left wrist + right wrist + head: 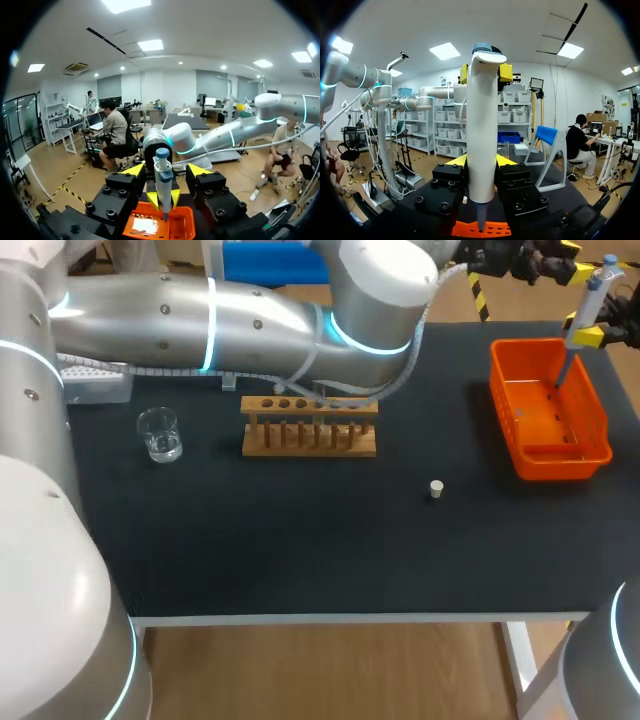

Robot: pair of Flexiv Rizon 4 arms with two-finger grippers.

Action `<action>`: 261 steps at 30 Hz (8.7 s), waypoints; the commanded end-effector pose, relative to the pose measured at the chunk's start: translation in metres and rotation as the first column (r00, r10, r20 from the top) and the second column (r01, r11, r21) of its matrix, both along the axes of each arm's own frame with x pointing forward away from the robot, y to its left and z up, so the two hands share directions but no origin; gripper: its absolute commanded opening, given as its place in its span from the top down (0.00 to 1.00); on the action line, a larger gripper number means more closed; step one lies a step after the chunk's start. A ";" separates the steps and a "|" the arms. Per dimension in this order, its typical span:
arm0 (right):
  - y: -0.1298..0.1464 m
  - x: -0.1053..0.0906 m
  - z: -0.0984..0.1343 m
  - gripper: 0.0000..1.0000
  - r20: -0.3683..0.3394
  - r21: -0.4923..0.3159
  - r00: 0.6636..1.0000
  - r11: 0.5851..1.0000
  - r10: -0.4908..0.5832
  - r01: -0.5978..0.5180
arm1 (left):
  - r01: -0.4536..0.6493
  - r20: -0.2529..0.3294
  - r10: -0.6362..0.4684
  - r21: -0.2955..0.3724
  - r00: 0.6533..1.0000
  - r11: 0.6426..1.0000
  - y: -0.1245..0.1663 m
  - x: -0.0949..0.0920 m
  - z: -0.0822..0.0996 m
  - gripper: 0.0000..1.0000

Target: Invert the test tube, pick up the pipette, mount the tip to pipette, aspirate from beaker and dispense into the tube, eject the tip, return the pipette, and cap with the stopper.

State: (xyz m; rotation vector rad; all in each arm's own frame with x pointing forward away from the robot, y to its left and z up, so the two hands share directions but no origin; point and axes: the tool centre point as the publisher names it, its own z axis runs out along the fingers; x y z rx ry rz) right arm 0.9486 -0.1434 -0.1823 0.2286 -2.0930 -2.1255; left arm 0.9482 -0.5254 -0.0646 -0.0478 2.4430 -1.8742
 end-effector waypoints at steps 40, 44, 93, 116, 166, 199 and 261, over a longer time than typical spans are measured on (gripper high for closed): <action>-0.001 0.001 0.001 1.00 0.000 -0.002 1.000 1.000 0.004 -0.004 | -0.080 0.037 0.087 -0.150 0.996 0.985 0.164 -0.083 -0.035 0.00; -0.001 0.001 0.001 1.00 0.000 -0.002 1.000 1.000 0.004 -0.004 | -0.099 0.029 0.106 -0.179 0.994 0.979 0.177 -0.090 -0.044 0.00; -0.001 0.001 0.001 1.00 0.000 -0.002 1.000 1.000 0.004 -0.004 | -0.178 -0.016 0.178 -0.186 0.984 0.966 0.304 -0.110 -0.060 0.00; -0.001 0.001 0.001 1.00 0.000 -0.002 1.000 1.000 0.004 -0.004 | -0.190 -0.025 0.188 -0.179 0.982 0.965 0.305 -0.110 -0.060 0.00; 0.178 -0.110 0.010 1.00 0.022 -0.035 0.997 0.996 -0.079 0.080 | -0.190 -0.025 0.188 -0.179 0.982 0.965 0.305 -0.110 -0.060 0.00; 0.299 -0.117 0.009 1.00 -0.020 -0.019 0.999 0.999 -0.028 0.028 | -0.190 -0.025 0.188 -0.179 0.982 0.965 0.305 -0.110 -0.060 0.00; 0.364 -0.108 0.006 1.00 0.000 -0.009 0.997 0.997 -0.074 0.074 | -0.190 -0.025 0.188 -0.179 0.982 0.965 0.305 -0.110 -0.060 1.00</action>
